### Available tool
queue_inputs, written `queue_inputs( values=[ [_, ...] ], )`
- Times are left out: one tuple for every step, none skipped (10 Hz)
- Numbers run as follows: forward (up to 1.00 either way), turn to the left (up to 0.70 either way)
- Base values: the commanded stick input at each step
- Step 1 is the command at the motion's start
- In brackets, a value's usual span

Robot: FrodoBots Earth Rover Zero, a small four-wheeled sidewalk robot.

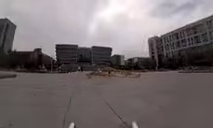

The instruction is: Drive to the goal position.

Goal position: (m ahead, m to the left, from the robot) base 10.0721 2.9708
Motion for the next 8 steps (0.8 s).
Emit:
queue_inputs(
  values=[
    [0.7,0.27],
    [0.7,0.27],
    [0.7,0.27],
    [0.7,0.27],
    [0.7,0.27],
    [0.7,0.27],
    [0.7,0.27],
    [0.7,0.27]
  ],
)
